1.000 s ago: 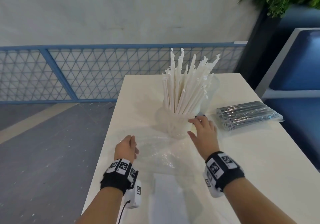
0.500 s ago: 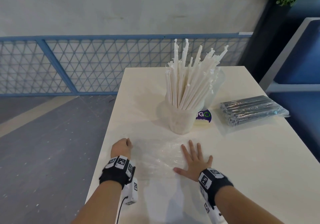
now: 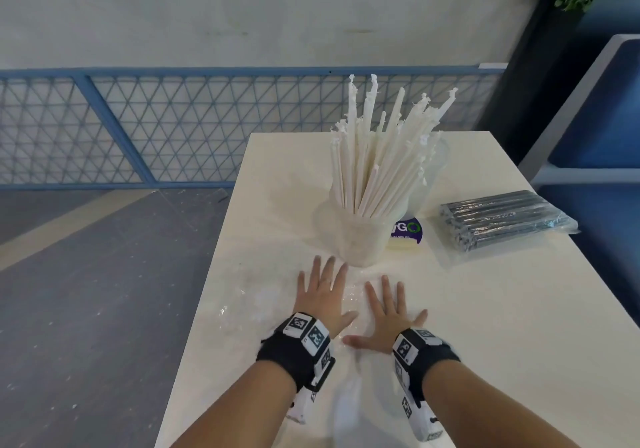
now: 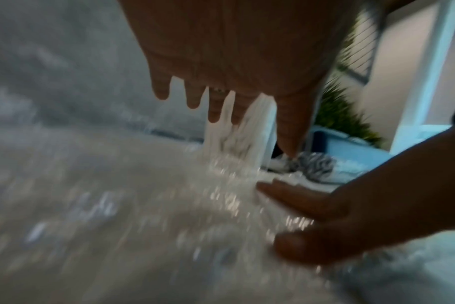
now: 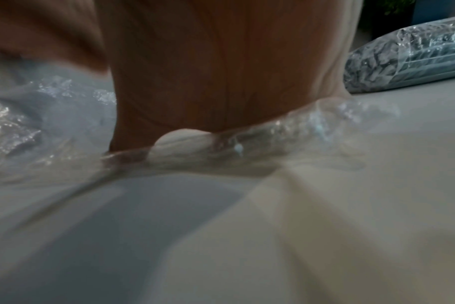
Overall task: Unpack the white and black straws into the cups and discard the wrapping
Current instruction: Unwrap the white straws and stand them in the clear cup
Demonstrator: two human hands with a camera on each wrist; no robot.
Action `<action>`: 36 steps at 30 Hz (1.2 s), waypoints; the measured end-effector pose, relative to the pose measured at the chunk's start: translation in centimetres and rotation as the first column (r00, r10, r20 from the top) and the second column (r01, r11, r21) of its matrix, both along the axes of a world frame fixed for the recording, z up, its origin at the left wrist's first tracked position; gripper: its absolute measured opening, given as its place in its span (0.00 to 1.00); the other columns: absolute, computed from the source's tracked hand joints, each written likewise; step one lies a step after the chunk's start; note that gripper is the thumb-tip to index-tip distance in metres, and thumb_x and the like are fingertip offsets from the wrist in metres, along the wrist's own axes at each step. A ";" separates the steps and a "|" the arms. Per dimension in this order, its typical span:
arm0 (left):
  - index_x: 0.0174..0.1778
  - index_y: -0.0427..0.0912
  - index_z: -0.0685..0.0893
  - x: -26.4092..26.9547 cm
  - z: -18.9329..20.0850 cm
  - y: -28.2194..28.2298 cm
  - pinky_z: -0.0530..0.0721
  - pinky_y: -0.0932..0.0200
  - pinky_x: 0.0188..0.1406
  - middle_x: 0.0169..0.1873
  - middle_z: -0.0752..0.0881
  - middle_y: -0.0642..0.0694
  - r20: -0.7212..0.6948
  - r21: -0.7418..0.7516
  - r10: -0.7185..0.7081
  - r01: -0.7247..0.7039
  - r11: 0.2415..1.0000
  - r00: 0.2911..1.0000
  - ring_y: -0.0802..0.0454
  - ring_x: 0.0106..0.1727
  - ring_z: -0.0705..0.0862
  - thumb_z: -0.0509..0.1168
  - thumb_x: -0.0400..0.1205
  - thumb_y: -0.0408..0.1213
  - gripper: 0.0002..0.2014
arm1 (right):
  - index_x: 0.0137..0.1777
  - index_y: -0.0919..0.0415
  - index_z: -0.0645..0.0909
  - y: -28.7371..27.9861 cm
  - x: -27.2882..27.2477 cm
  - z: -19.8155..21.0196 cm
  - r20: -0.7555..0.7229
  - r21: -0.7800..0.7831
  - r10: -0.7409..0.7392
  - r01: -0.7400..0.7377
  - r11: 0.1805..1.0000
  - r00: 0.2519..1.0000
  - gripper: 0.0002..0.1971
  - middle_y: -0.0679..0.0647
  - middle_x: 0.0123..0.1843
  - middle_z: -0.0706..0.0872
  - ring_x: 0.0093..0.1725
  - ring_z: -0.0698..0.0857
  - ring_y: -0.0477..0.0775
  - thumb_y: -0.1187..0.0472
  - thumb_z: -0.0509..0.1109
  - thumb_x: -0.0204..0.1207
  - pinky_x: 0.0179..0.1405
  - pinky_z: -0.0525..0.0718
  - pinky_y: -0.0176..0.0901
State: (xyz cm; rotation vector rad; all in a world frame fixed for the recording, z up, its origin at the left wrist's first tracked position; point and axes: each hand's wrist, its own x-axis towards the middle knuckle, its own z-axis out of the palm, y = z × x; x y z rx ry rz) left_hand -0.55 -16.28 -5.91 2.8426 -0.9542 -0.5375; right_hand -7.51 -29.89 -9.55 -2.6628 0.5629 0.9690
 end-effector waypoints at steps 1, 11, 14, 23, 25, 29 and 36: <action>0.81 0.49 0.38 0.2 -0.9 0.4 0.38 0.35 0.78 0.81 0.34 0.46 -0.101 0.084 0.030 -0.022 0.996 0.994 0.40 0.81 0.31 0.60 0.77 0.61 0.46 | 0.78 0.44 0.24 0.0 -0.1 0.0 0.005 0.000 -0.001 0.001 1.000 1.000 0.61 0.49 0.77 0.17 0.79 0.23 0.60 0.18 0.56 0.57 0.70 0.44 0.85; 0.74 0.63 0.25 2.7 -4.9 7.4 0.31 0.34 0.75 0.68 0.15 0.48 -0.259 0.206 -0.015 0.071 0.976 0.966 0.44 0.71 0.17 0.38 0.42 0.87 0.65 | 0.78 0.44 0.24 -1.2 -0.9 -0.6 0.084 0.030 0.029 -0.032 0.999 0.996 0.63 0.47 0.77 0.17 0.79 0.23 0.56 0.19 0.60 0.55 0.74 0.40 0.79; 0.73 0.63 0.24 3.0 -4.5 8.6 0.32 0.37 0.77 0.68 0.14 0.48 -0.254 0.224 0.012 0.047 0.973 0.967 0.43 0.73 0.18 0.43 0.43 0.86 0.65 | 0.77 0.44 0.23 -2.6 -1.6 -0.5 0.095 0.029 0.033 -0.036 0.999 0.995 0.66 0.45 0.74 0.15 0.79 0.23 0.56 0.18 0.62 0.52 0.76 0.39 0.76; 0.81 0.48 0.45 3.6 0.6 7.9 0.42 0.48 0.81 0.82 0.41 0.41 -0.164 0.202 0.033 0.000 0.979 0.986 0.45 0.84 0.46 0.66 0.68 0.67 0.54 | 0.79 0.48 0.26 -3.1 -1.3 1.9 0.123 -0.013 0.052 -0.050 0.999 0.991 0.75 0.51 0.83 0.27 0.82 0.31 0.59 0.11 0.39 0.29 0.78 0.40 0.73; 0.78 0.44 0.60 4.5 3.8 7.2 0.58 0.55 0.78 0.81 0.59 0.43 -0.118 -0.091 0.102 -0.113 0.989 0.988 0.47 0.79 0.62 0.70 0.71 0.58 0.43 | 0.82 0.49 0.40 -2.6 -0.5 4.9 0.293 -0.005 -0.007 0.009 1.000 0.956 0.63 0.52 0.85 0.48 0.84 0.47 0.55 0.15 0.52 0.49 0.77 0.40 0.70; 0.76 0.45 0.61 6.9 10.8 4.8 0.72 0.59 0.67 0.73 0.70 0.47 -0.106 -0.537 0.148 -0.182 0.824 0.983 0.51 0.70 0.75 0.78 0.64 0.51 0.47 | 0.61 0.53 0.72 -3.5 1.6 10.7 0.752 0.330 -0.380 0.191 0.924 0.538 0.30 0.45 0.57 0.79 0.60 0.81 0.49 0.39 0.74 0.64 0.75 0.63 0.67; 0.80 0.42 0.45 11.0 14.5 -2.5 0.62 0.59 0.74 0.79 0.60 0.45 -0.269 -0.470 0.016 -0.146 0.870 0.963 0.48 0.79 0.62 0.81 0.62 0.46 0.60 | 0.81 0.54 0.49 -7.6 6.6 15.6 0.717 0.551 -0.514 0.069 0.832 0.471 0.58 0.56 0.79 0.61 0.77 0.67 0.53 0.46 0.83 0.56 0.75 0.69 0.53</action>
